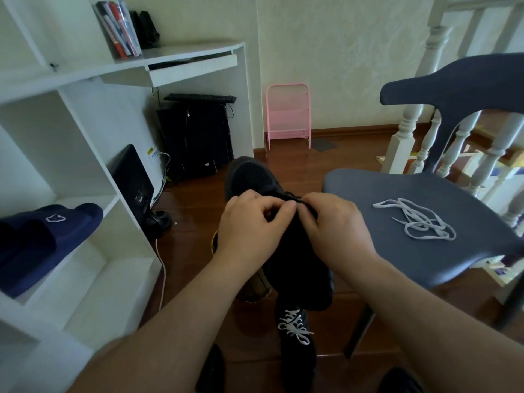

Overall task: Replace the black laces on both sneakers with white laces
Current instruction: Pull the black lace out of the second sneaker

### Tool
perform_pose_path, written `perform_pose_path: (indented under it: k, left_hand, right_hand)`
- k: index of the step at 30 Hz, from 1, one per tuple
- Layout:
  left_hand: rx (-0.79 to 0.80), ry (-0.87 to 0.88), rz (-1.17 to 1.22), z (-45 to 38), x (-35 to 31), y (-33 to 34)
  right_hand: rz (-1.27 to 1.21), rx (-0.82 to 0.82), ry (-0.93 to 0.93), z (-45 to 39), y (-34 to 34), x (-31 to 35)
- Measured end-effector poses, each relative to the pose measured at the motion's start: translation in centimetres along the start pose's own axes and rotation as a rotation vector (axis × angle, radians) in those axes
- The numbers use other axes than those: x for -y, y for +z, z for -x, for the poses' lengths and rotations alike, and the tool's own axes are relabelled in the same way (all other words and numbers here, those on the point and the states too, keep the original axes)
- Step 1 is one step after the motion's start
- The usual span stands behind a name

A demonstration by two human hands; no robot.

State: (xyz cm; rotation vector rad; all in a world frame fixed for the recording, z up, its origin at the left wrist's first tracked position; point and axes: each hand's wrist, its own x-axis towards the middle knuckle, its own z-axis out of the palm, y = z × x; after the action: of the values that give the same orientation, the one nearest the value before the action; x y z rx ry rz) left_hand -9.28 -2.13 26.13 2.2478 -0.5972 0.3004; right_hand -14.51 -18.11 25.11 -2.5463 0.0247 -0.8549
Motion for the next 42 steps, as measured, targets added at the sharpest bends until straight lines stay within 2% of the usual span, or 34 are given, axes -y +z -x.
perform_pose_path:
  k: [3, 7, 9, 11, 12, 14, 17, 21, 24, 27, 33, 36, 42]
  left_hand:
    - [-0.026, 0.006, -0.055, -0.2, -0.2, 0.4]
    - [0.034, 0.002, 0.134, -0.3, 0.0, -0.1]
    - [0.194, -0.051, 0.421, -0.3, -0.2, -1.2]
    - [0.443, -0.043, 0.651, 0.2, -0.4, -2.4]
    - [0.529, -0.034, 0.677, 0.4, -0.5, -2.9]
    - [0.599, -0.027, 0.611, 0.7, -0.6, -3.4]
    - [0.485, -0.026, 0.384, 0.5, -0.1, -3.1]
    - [0.136, -0.048, 0.1, 0.4, 0.2, -1.7]
    - [-0.039, 0.023, 0.01, 0.4, -0.2, -0.9]
    - [-0.142, 0.075, -0.088, 0.3, -0.1, -0.6]
    - [-0.219, 0.144, -0.247, -0.2, 0.6, -0.9]
    - [-0.193, 0.167, -0.301, -0.4, 0.7, -1.0]
    - [0.002, 0.119, 0.007, -0.3, 0.7, -0.7]
  right_hand:
    - [-0.008, -0.004, -0.041, 0.1, 0.2, 0.3]
    - [0.026, -0.011, -0.026, -0.2, 0.2, -0.6]
    - [0.021, -0.027, 0.047, -0.6, -0.1, -1.6]
    - [0.007, -0.035, 0.114, -0.9, -0.5, -2.3]
    - [0.001, -0.036, 0.128, -0.9, -0.8, -2.4]
    - [-0.01, -0.041, 0.119, -0.8, -1.1, -2.2]
    - [-0.008, -0.042, 0.1, -0.6, -1.1, -1.9]
    - [-0.025, -0.051, 0.096, -0.4, -0.8, -1.6]
    - [-0.04, -0.034, 0.047, -0.2, -0.3, -0.8]
    - [-0.041, -0.002, -0.007, 0.2, 0.1, 0.1]
    - [-0.021, 0.008, -0.037, 0.4, 0.2, 0.6]
    - [0.009, 0.01, -0.048, 0.5, 0.3, 0.4]
    - [0.109, 0.014, -0.049, 0.6, 0.0, 0.2]
